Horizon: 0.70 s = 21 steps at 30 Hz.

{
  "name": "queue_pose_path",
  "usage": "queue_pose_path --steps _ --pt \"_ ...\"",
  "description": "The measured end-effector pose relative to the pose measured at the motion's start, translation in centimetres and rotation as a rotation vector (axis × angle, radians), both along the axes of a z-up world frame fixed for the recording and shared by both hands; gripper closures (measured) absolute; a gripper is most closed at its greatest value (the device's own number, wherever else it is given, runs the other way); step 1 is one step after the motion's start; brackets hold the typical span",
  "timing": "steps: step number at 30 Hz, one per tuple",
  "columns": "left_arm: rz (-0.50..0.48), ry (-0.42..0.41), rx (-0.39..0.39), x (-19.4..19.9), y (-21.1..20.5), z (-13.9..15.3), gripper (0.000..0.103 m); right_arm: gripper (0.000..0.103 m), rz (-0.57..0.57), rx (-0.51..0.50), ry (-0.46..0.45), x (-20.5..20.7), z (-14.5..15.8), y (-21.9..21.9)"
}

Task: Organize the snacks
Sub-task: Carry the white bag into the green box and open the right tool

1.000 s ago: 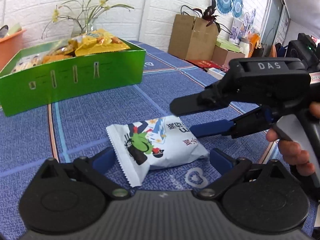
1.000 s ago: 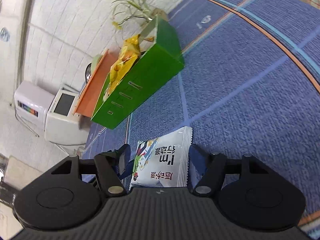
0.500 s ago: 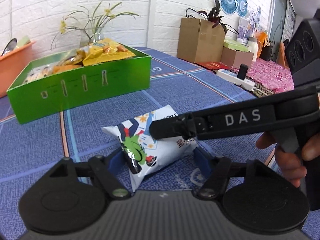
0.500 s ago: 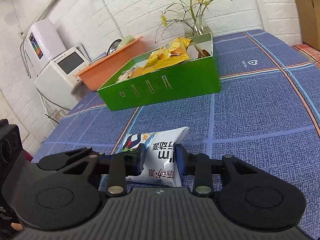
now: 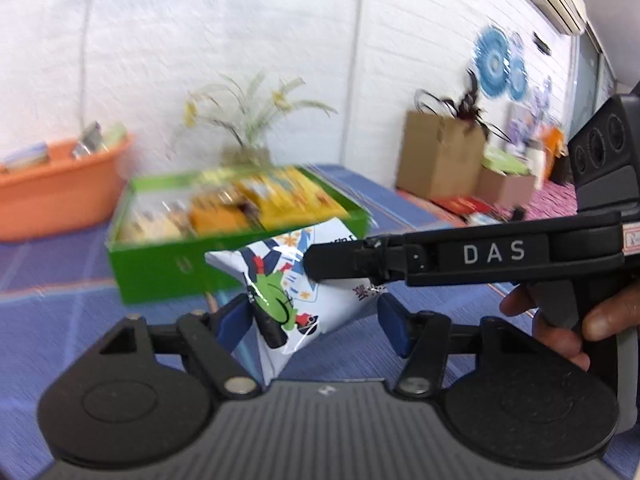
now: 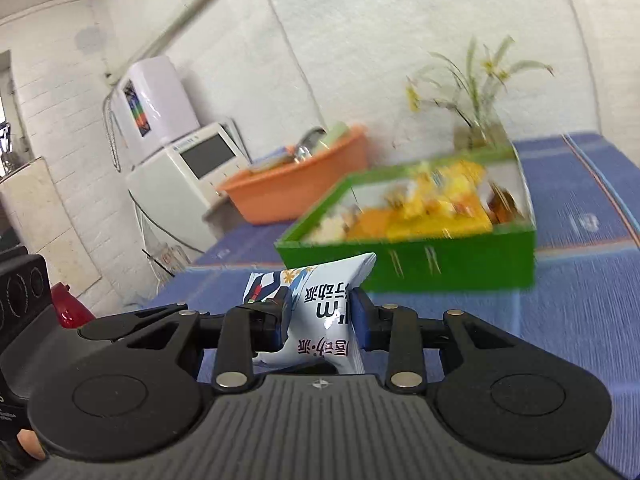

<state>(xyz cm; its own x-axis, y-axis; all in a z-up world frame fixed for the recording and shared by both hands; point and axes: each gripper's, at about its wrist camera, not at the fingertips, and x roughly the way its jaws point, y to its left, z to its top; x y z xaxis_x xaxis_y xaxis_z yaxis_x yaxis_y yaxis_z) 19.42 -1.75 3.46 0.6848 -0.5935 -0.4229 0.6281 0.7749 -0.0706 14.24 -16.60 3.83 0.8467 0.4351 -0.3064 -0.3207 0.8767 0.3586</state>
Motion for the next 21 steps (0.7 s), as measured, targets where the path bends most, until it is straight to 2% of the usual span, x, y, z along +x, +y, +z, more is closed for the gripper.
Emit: queue_pose_path --steps 6,13,16,18,19,20,21 --pt "0.088 -0.105 0.009 3.8 0.4 2.7 0.043 0.046 0.017 0.023 -0.101 4.5 2.3 0.7" --pt "0.180 -0.046 -0.076 11.3 -0.7 2.4 0.043 0.046 -0.049 0.086 -0.131 10.9 1.1 -0.4" --pt "0.210 -0.037 -0.107 13.5 -1.3 1.5 0.038 0.047 -0.084 0.096 -0.134 13.0 0.5 -0.9" --pt "0.243 -0.021 -0.092 14.6 -1.7 1.0 0.031 0.042 -0.103 0.101 -0.126 13.9 0.5 -1.2" --pt "0.268 -0.027 -0.062 14.9 -1.7 0.8 0.027 0.031 -0.115 0.111 -0.129 14.0 0.6 -1.4" --pt "0.289 -0.049 -0.046 14.8 -1.6 0.8 0.025 0.003 -0.132 0.122 -0.141 13.9 0.7 -1.6" --pt "0.307 -0.073 -0.028 14.8 -1.3 0.8 0.025 0.000 -0.155 0.121 -0.159 13.5 0.8 -1.7"
